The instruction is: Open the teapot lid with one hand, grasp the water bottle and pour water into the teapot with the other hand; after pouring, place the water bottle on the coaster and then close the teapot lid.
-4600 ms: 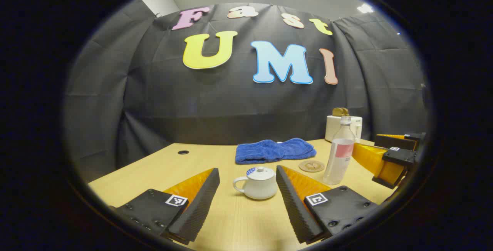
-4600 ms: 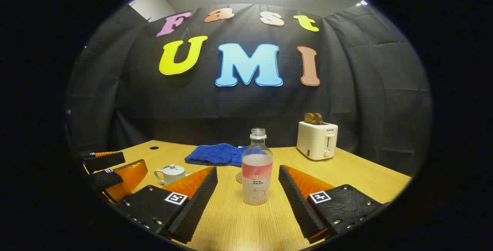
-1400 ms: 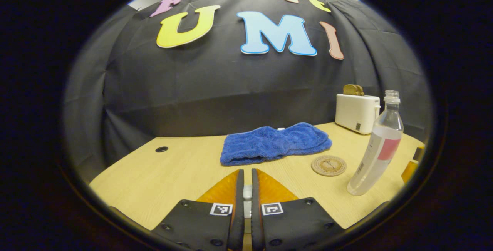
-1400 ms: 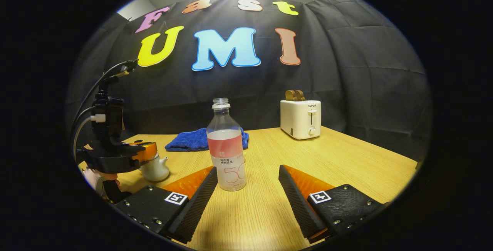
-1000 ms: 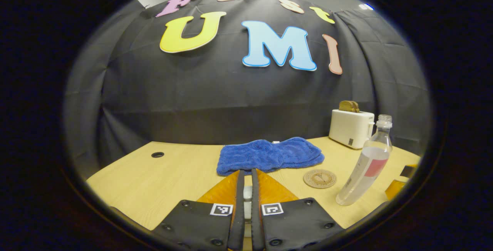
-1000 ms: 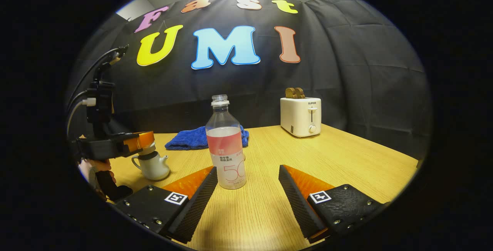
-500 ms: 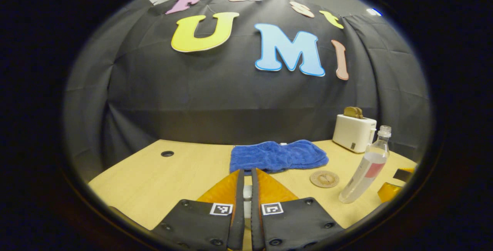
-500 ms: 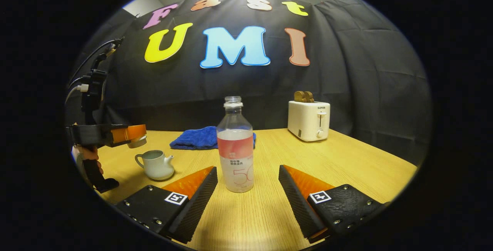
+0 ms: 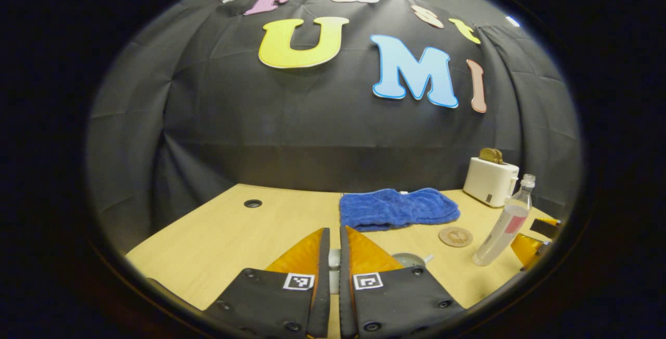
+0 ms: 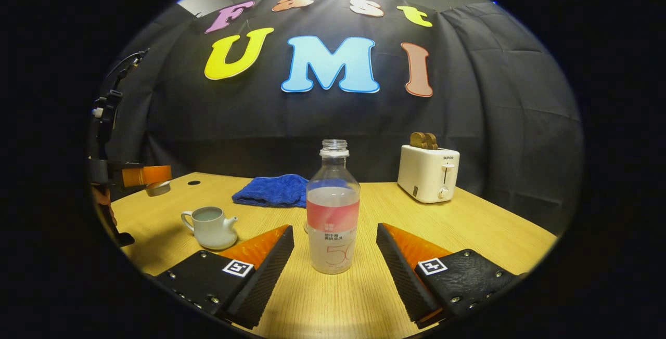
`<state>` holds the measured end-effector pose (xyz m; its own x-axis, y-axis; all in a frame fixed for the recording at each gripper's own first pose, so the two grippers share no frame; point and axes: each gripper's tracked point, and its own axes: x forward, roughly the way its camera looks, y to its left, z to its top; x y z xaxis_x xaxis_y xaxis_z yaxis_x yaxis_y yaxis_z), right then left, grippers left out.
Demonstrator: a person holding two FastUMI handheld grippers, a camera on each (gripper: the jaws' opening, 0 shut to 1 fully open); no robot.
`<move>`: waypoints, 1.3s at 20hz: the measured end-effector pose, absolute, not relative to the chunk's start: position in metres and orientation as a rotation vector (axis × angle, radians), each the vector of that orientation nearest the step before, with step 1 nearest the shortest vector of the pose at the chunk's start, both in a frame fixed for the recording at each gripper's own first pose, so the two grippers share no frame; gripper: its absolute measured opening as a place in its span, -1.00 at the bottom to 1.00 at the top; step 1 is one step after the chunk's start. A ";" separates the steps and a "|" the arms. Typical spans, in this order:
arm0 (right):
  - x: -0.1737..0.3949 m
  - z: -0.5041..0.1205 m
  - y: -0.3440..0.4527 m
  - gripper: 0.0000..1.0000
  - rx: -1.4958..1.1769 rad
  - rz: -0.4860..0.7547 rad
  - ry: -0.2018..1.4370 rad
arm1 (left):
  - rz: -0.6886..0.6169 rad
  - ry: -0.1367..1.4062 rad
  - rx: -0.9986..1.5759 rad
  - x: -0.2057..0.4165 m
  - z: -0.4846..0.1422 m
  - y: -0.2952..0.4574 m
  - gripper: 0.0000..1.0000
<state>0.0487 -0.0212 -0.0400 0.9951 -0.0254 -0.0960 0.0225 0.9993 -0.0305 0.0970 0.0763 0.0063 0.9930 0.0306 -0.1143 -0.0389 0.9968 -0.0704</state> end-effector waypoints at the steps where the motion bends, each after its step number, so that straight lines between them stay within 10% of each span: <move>1: 0.053 -0.039 -0.022 0.97 -0.041 -0.024 0.095 | 0.039 0.117 -0.071 0.094 0.006 0.081 -0.73; 13: 0.098 -0.055 -0.019 0.98 -0.051 -0.035 0.132 | 0.059 0.139 -0.073 0.073 -0.006 0.106 -0.72; 26: 0.106 -0.046 -0.021 0.51 -0.230 -0.063 0.121 | 0.055 0.147 -0.082 0.069 -0.011 0.113 -0.72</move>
<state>0.1064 -0.0212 -0.0463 0.9907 -0.0761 -0.1126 0.0484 0.9718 -0.2310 0.0694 0.1127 -0.0109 0.9877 0.0485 -0.1487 -0.0605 0.9952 -0.0774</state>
